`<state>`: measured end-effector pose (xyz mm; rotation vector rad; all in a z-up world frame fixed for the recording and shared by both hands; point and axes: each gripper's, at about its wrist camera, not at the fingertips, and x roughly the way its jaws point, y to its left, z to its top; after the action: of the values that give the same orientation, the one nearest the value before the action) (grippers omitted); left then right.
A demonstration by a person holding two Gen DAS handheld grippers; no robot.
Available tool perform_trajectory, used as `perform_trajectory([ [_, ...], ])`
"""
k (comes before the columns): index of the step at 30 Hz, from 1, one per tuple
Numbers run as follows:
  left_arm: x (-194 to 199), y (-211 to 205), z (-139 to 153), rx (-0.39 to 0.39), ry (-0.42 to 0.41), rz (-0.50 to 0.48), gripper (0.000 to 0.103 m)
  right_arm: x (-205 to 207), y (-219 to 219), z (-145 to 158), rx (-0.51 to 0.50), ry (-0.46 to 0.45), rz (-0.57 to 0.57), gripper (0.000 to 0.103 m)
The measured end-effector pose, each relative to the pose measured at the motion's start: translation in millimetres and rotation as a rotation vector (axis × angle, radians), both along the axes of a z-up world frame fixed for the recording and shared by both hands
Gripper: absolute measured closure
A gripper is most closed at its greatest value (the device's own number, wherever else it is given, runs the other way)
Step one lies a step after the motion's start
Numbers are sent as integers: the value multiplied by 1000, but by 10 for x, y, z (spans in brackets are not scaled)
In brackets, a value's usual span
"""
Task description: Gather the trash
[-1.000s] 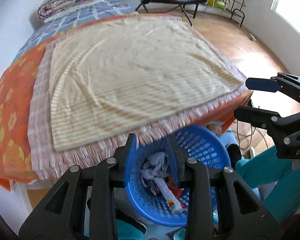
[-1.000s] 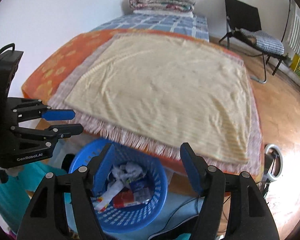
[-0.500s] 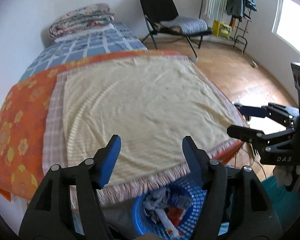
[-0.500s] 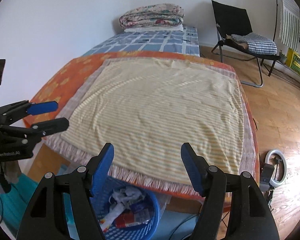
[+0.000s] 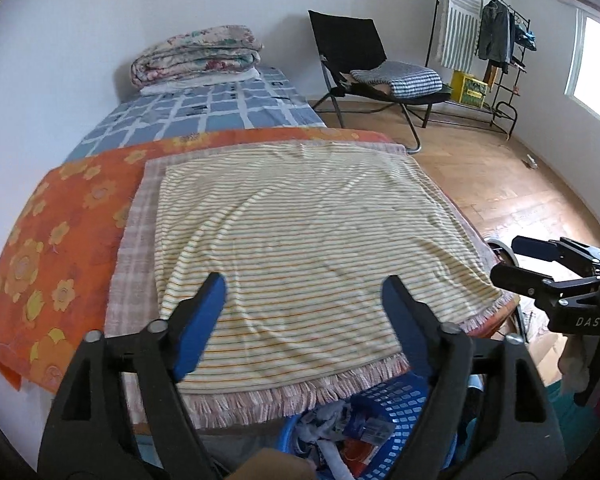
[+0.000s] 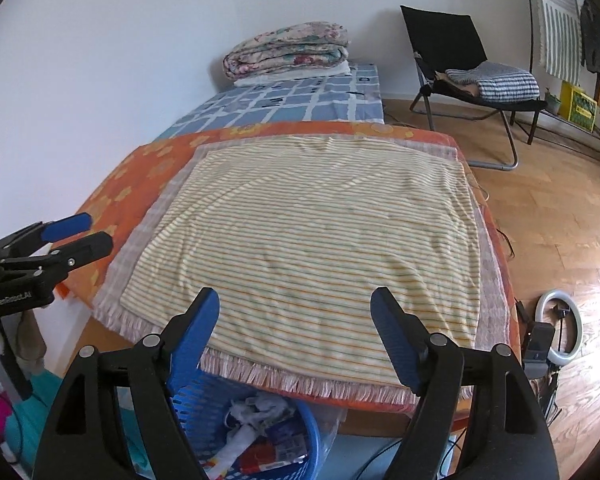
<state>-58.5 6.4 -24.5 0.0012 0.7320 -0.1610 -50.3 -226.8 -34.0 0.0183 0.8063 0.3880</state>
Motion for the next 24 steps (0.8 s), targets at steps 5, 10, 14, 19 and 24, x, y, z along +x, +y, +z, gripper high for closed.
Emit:
perform_trajectory([
  [5, -65, -48, 45, 28, -36, -3, 9, 12, -10, -4, -12, -5, -13, 25],
  [10, -91, -56, 52, 30, -46, -6, 5, 2, 8, -1, -26, -16, -19, 25],
  [14, -97, -45, 47, 29, -39, 6, 4, 3, 28, -7, -34, -20, -20, 24],
  [19, -92, -31, 57, 25, -33, 29, 3, 1, 15, -25, -34, -15, -23, 23],
  [24, -70, -39, 36, 31, -21, 40, 3, -4, 9, -34, -35, -16, -24, 23],
])
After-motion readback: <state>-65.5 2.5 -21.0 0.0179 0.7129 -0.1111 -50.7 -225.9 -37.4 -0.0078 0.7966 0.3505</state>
